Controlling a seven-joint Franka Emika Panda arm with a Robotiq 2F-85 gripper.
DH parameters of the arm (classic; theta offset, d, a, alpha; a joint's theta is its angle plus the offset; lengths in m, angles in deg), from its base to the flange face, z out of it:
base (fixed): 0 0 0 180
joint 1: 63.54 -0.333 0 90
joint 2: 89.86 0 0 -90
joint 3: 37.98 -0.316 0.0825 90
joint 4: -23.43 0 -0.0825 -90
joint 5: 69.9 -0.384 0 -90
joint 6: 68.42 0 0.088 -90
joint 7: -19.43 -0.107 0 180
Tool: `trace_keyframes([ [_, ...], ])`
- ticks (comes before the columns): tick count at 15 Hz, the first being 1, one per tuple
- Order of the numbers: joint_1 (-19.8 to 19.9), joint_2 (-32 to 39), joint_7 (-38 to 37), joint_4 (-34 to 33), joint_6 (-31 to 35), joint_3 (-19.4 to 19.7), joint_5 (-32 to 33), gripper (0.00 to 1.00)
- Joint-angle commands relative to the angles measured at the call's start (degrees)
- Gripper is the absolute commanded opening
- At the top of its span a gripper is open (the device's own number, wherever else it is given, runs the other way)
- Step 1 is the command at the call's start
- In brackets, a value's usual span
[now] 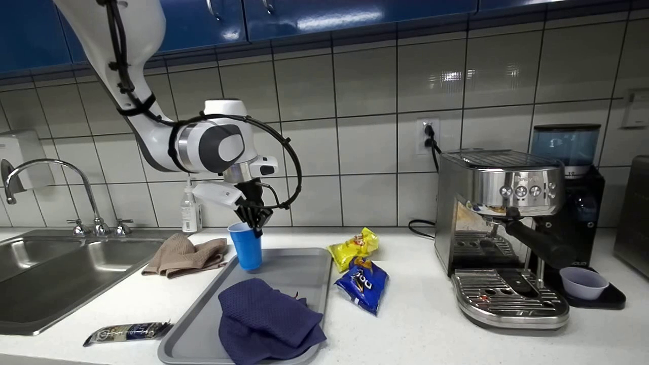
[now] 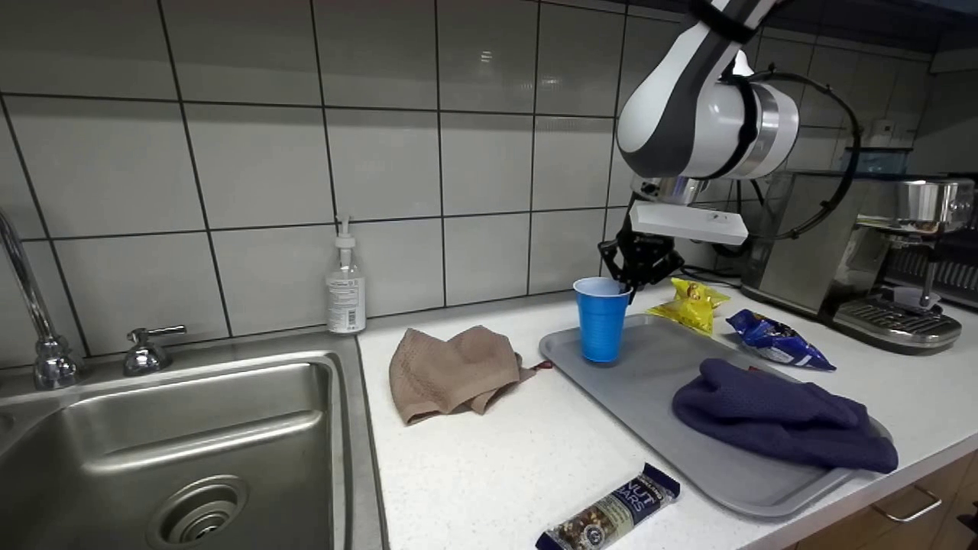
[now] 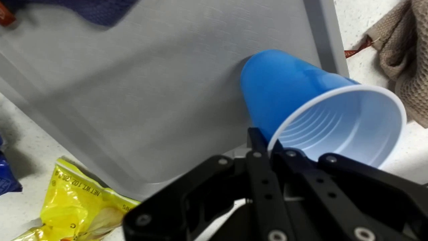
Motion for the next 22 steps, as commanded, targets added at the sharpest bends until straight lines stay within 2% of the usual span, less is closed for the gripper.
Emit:
trace_keyframes([
  [1,0.7,1.9,-1.9,-2.3,0.5,-0.7,0.0,0.01],
  [9,0.5,3.2,-2.1,-3.1,1.1,-0.8,0.1,0.01],
  [10,0.5,3.2,-2.0,-3.2,0.9,-0.8,0.2,0.29],
  [12,0.4,3.1,-2.0,-3.2,0.9,-0.8,0.3,0.36],
  [20,0.8,0.3,-1.0,-1.9,1.7,-1.3,0.1,0.97],
  [22,0.9,-0.7,-0.8,-1.4,2.1,-1.3,0.2,1.0],
])
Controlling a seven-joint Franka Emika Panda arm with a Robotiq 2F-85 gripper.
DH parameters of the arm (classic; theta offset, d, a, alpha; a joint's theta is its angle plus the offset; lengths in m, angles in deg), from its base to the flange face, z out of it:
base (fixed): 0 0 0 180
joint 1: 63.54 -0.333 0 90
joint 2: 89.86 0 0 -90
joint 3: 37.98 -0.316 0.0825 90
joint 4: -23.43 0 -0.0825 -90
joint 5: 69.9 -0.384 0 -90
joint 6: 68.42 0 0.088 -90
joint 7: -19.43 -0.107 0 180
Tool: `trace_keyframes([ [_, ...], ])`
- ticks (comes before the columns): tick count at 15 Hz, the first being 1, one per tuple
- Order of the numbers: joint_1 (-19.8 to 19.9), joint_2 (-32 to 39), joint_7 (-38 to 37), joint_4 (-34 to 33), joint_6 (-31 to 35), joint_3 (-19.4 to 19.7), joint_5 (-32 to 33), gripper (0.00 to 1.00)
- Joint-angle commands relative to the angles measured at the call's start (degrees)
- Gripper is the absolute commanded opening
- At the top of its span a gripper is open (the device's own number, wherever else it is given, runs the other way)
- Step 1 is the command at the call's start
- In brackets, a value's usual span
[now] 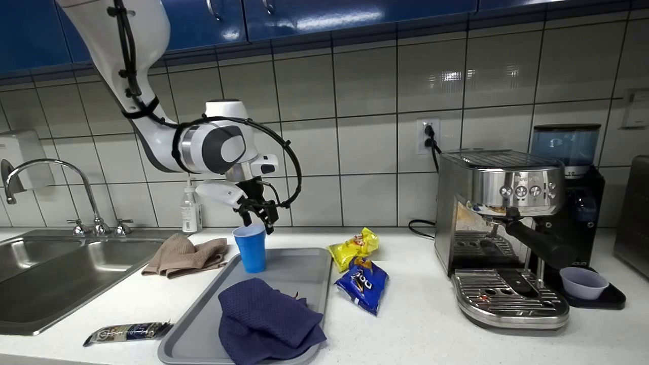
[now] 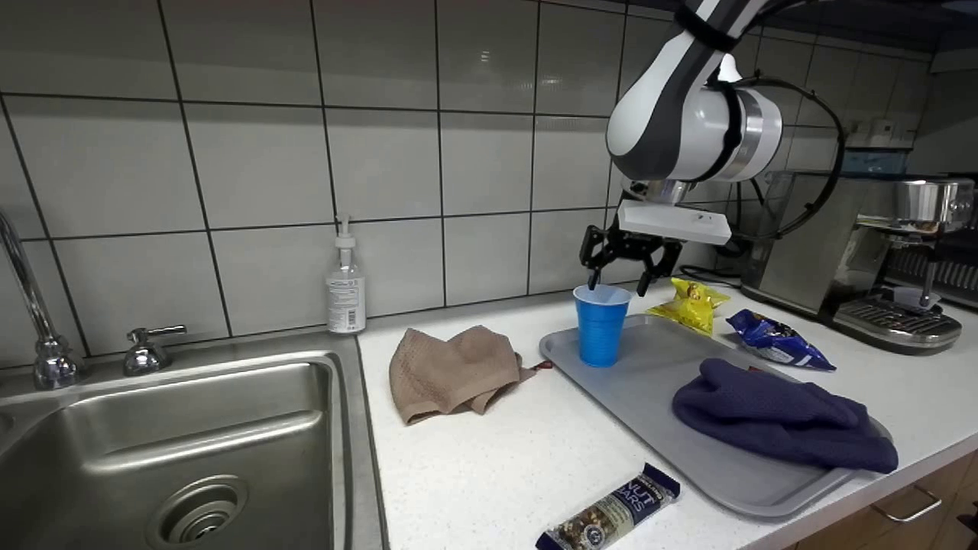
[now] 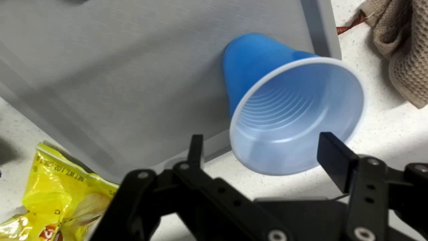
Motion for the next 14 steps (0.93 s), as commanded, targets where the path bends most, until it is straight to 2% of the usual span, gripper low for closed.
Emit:
trace_keyframes([
  [1,0.9,-3.0,0.0,1.3,0.4,-0.7,0.3,1.0],
  [11,1.4,-9.3,2.3,6.0,1.1,-1.4,0.4,1.0],
  [14,2.1,-12.6,5.7,9.1,1.0,-3.2,-1.3,1.0],
])
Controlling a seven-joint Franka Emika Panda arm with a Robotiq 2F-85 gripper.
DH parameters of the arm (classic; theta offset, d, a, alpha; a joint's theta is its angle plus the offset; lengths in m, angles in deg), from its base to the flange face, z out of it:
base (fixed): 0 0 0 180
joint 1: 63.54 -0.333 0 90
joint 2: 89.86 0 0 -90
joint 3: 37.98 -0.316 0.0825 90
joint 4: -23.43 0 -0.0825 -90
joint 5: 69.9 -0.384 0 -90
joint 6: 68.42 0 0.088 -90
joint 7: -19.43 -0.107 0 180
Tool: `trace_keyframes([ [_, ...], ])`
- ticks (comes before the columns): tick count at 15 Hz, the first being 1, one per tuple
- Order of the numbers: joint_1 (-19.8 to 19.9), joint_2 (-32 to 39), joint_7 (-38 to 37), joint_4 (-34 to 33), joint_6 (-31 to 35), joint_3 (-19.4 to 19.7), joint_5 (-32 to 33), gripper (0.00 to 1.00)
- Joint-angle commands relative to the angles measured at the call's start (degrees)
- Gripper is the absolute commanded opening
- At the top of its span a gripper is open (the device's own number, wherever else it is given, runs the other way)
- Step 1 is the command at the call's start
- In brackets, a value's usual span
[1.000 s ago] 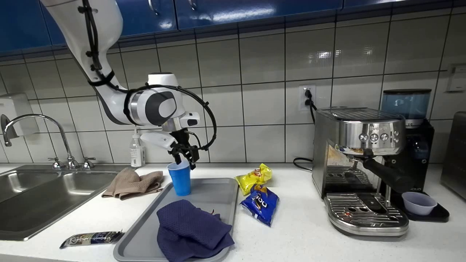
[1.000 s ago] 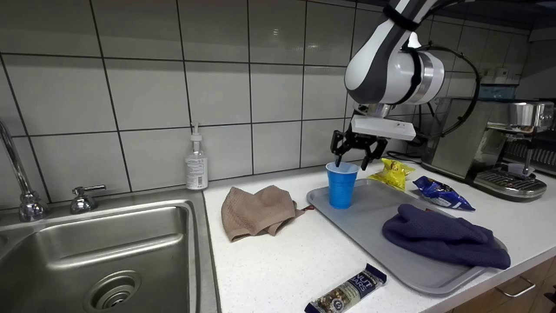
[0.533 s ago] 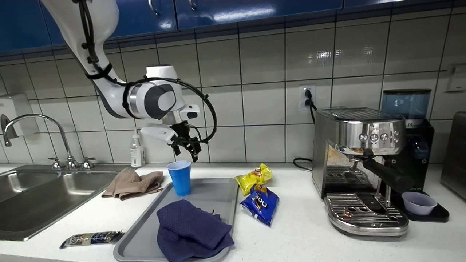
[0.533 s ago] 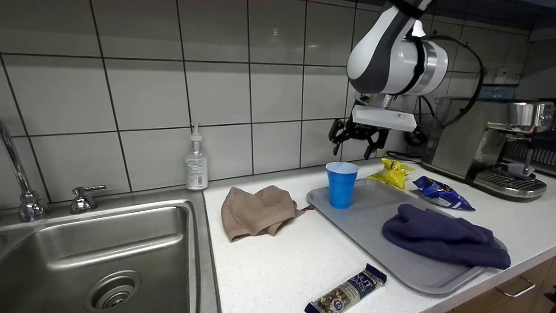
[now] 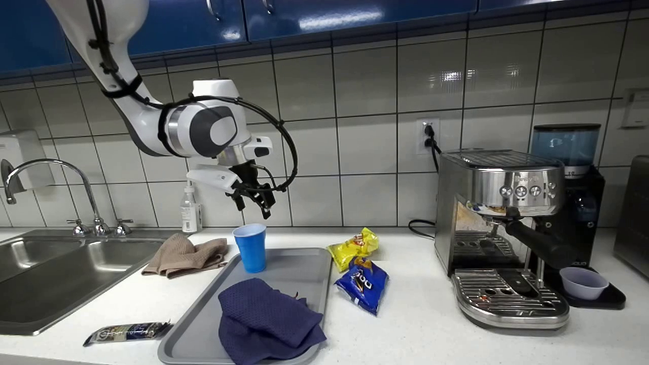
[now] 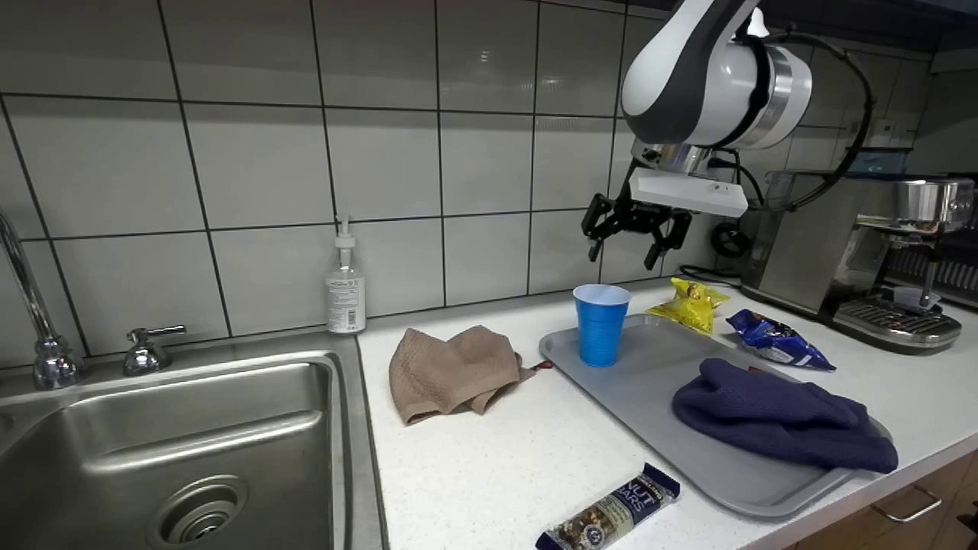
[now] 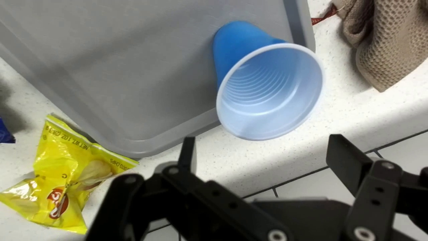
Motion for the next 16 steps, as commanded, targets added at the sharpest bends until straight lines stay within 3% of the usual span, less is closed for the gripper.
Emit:
trace_keyframes([
  [1,1.8,-6.2,5.2,5.9,0.7,-3.2,-1.5,1.0],
  [11,-0.7,-13.2,21.7,13.8,-0.7,-8.9,-10.8,1.0],
  [12,-0.7,-10.8,17.0,11.9,-0.1,-8.0,-7.8,1.0],
  [16,-1.0,-11.2,19.0,12.7,-0.1,-8.4,-8.9,1.0],
])
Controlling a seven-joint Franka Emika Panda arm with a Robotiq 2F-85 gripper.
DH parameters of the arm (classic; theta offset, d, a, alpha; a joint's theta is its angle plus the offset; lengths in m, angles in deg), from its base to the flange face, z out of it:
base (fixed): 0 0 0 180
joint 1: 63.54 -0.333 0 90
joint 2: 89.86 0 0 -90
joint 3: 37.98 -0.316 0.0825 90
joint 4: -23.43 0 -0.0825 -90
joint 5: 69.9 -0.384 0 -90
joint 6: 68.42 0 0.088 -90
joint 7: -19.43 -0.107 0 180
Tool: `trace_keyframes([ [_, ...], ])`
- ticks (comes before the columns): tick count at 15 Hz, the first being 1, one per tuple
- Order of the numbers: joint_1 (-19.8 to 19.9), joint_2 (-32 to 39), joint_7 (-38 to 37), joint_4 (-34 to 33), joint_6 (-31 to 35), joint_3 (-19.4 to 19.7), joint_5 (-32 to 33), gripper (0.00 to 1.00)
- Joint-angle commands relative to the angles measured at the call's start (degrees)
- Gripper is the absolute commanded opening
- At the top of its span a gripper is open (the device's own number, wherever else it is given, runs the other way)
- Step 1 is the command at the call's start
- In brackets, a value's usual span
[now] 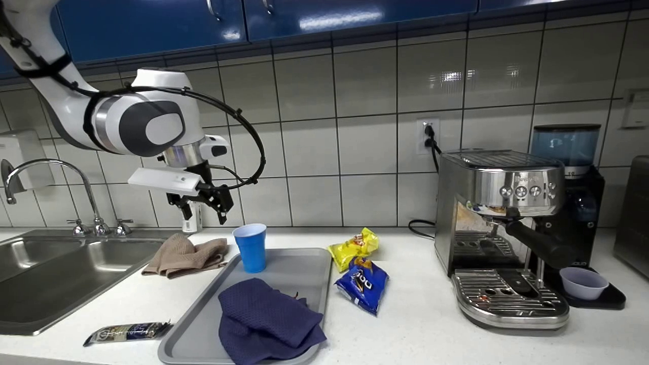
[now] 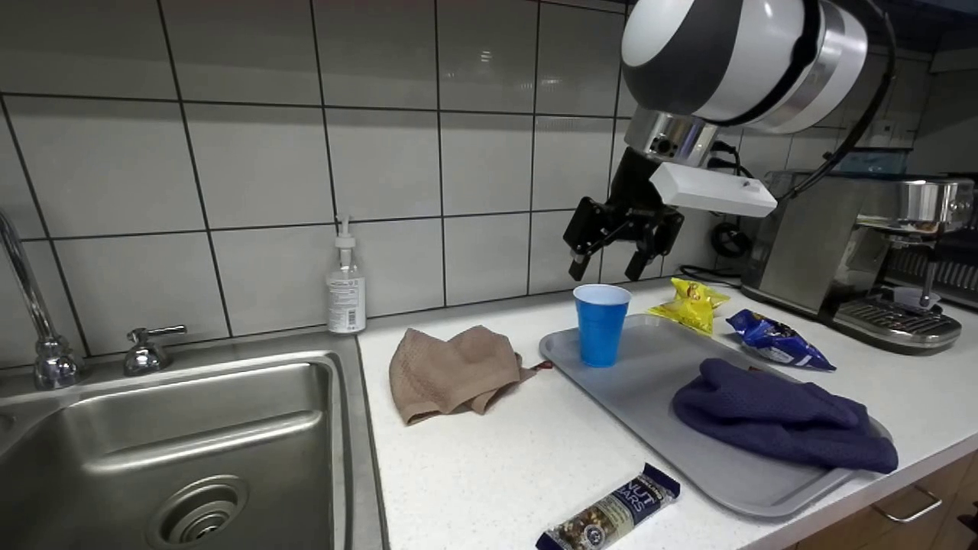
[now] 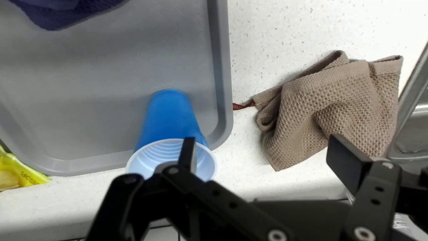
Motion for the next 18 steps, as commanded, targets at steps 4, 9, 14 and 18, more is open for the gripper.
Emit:
trace_keyframes([
  [4,-0.6,-0.6,2.9,0.7,0.8,-0.5,-0.5,1.0],
  [9,-1.4,-0.5,12.8,1.7,1.6,-1.4,-1.2,1.0],
  [14,-2.4,-1.8,25.9,4.3,1.4,-2.3,-5.2,1.0],
  [18,-3.1,-3.2,39.0,7.0,0.8,-3.2,-11.1,1.0],
])
